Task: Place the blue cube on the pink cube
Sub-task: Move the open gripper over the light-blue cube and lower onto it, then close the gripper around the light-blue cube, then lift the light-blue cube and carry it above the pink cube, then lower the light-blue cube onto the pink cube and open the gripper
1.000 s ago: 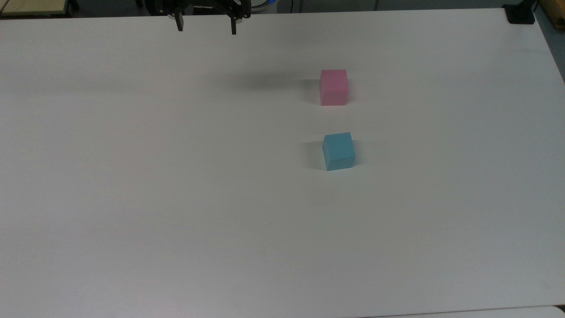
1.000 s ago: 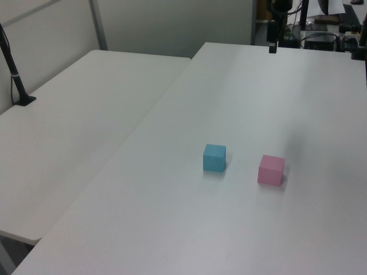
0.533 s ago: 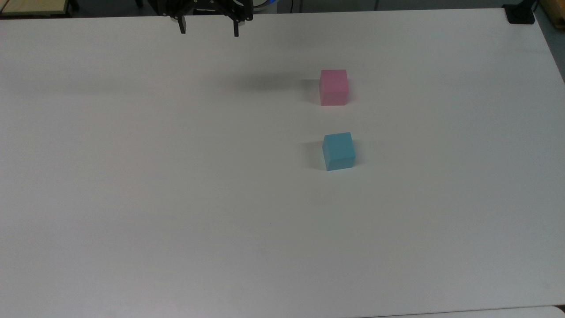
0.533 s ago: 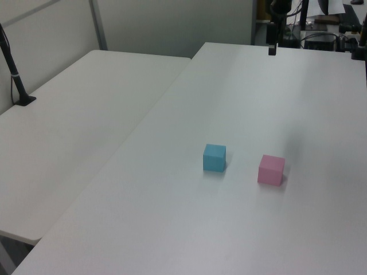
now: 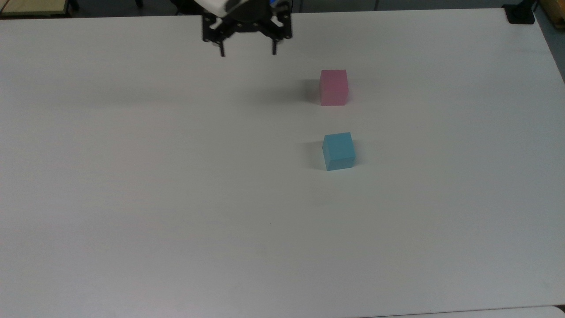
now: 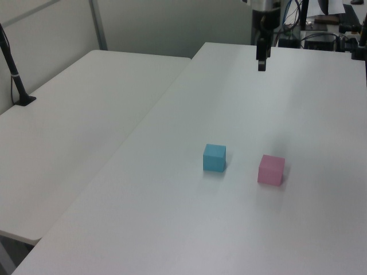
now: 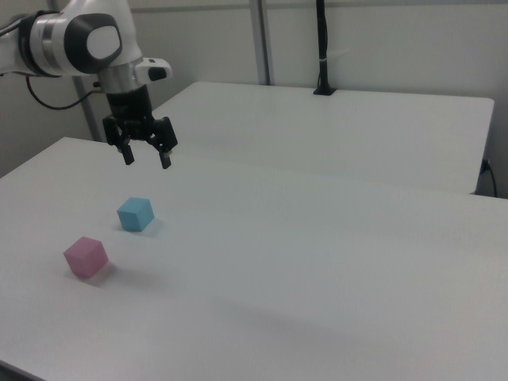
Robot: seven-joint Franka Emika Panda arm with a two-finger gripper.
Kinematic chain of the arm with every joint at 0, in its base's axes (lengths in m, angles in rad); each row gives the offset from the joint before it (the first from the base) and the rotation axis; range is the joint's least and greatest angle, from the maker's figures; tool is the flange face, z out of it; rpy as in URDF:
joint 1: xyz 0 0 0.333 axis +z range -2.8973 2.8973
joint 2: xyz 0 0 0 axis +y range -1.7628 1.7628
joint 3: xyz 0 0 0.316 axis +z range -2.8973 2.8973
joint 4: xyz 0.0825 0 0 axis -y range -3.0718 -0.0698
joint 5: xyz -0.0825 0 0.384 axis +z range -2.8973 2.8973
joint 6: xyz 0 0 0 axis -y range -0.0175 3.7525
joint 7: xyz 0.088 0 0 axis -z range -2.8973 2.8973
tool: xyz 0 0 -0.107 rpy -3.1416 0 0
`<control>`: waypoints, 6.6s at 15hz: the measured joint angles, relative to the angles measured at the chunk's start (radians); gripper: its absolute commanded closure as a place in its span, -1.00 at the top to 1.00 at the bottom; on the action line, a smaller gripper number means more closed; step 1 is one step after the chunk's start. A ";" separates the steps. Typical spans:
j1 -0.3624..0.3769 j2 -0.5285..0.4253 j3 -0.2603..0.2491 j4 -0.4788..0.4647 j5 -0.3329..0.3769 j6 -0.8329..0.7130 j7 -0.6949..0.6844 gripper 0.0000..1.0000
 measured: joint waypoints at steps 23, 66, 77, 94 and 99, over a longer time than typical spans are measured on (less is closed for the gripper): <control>0.193 0.435 0.141 0.190 -0.093 0.243 0.329 1.00; 0.169 0.036 0.113 -0.054 0.013 0.164 0.287 -0.21; 0.169 -0.071 0.187 -0.207 0.041 0.116 0.286 -0.20; 0.168 0.091 0.195 -0.262 0.022 0.228 0.287 0.60; 0.167 0.092 0.195 -0.287 0.021 0.237 0.310 1.00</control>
